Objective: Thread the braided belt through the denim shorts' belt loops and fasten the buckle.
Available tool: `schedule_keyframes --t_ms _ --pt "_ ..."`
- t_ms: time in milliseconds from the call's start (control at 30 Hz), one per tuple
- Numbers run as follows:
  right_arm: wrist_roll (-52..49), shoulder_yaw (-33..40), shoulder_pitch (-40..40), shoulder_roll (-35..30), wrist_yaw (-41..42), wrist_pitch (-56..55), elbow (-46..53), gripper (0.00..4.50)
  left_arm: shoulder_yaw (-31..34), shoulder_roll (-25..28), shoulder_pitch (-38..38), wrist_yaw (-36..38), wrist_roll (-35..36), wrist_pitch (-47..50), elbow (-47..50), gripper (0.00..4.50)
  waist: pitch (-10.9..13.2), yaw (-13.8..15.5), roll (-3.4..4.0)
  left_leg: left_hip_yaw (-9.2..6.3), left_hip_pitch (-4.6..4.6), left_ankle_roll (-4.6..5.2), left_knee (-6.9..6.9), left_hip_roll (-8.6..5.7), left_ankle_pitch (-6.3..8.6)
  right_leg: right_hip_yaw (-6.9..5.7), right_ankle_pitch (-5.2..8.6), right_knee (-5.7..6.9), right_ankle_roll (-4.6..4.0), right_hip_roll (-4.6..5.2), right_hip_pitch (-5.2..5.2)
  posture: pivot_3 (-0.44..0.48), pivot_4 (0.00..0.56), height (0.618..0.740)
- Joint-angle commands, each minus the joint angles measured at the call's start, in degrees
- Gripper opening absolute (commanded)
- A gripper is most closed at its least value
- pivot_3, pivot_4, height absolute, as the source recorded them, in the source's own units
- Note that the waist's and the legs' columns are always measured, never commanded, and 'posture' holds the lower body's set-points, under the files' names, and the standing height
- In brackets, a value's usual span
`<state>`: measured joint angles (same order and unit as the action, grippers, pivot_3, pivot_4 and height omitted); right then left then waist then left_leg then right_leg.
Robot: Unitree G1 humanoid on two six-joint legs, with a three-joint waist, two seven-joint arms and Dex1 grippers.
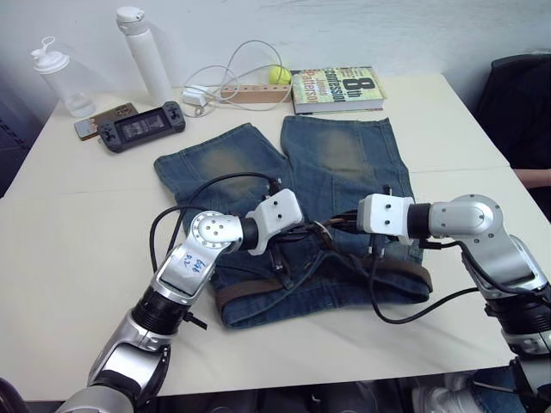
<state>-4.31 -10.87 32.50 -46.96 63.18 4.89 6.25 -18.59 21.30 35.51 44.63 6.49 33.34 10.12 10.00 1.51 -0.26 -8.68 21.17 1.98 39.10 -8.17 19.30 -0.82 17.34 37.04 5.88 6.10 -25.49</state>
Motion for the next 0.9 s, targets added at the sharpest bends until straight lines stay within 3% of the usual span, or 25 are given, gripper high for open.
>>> schedule_keyframes --t_ms 33,167,233,367,467,700,767,900 --pt "-1.18 3.88 1.4 -2.11 1.1 -3.43 -0.86 0.0 3.66 1.89 1.32 3.36 4.59 3.56 2.43 2.09 0.0 -0.06 0.0 0.0 0.0 0.0 0.0 0.0 0.0 0.0 0.0 0.0 0.0 0.0 -0.01 0.0 0.15 0.74" --pt "-0.54 6.05 0.88 -5.43 2.44 -9.53 -5.15 0.0 9.63 5.31 2.58 7.54 12.9 10.49 5.1 3.9 0.0 -0.06 0.0 0.0 0.0 0.0 0.0 0.0 0.0 0.0 0.0 0.01 0.0 0.0 -0.02 0.0 0.15 0.74" --pt "-0.99 7.2 0.62 -7.21 3.66 -11.62 -7.17 0.0 12.37 6.68 3.42 8.78 16.95 14.27 6.31 4.47 0.0 -0.1 0.0 -0.01 0.01 0.0 -0.01 0.0 0.0 0.0 0.0 -0.01 0.0 0.0 -0.02 0.0 0.15 0.74" --pt "-3.25 9.33 2.83 -8.89 6.01 -14.01 -8.81 0.0 14.71 5.89 6.47 6.44 20.41 18.36 6.62 4.47 0.0 -0.07 0.0 -0.01 0.02 0.0 0.0 0.0 0.0 -0.01 0.0 -0.02 0.0 0.01 -0.01 0.0 0.15 0.74" --pt "-4.32 8.92 5.22 -8.64 7.14 -11.16 -8.17 0.0 12.99 2.82 8.98 1.88 18.89 18.56 5.6 4.47 0.0 -0.07 0.0 0.01 0.02 0.0 0.02 0.0 0.0 0.0 0.0 -0.01 0.01 0.0 -0.01 0.0 0.15 0.74" --pt "-3.92 6.4 5.41 -7.19 7.58 -4.21 -3.76 0.0 -0.2 -3.1 10.01 -5.35 8.12 10.69 1.16 4.47 0.01 0.02 -0.01 0.02 0.04 0.0 0.02 0.0 0.0 0.01 -0.01 -0.02 0.01 0.0 -0.01 0.0 0.15 0.74" --pt "-3.69 6.58 4.68 -7.09 7.26 -4.08 -3.45 0.0 -1.28 -5.08 10.47 -7.38 6.31 9.45 -1.98 4.47 0.01 0.03 -0.01 0.01 0.04 0.0 0.02 0.0 0.0 0.01 -0.01 -0.02 0.01 0.0 -0.01 0.0 0.15 0.74" --pt "-3.87 7.37 3.78 -7.28 6.68 -2.93 -2.53 0.0 -0.44 -7.88 11.74 -8.67 5.84 8.45 -5.56 3.27 0.01 -0.05 -0.01 0.03 0.04 0.0 0.02 0.0 0.0 0.04 -0.01 0.01 0.01 -0.03 -0.05 0.0 0.15 0.74"
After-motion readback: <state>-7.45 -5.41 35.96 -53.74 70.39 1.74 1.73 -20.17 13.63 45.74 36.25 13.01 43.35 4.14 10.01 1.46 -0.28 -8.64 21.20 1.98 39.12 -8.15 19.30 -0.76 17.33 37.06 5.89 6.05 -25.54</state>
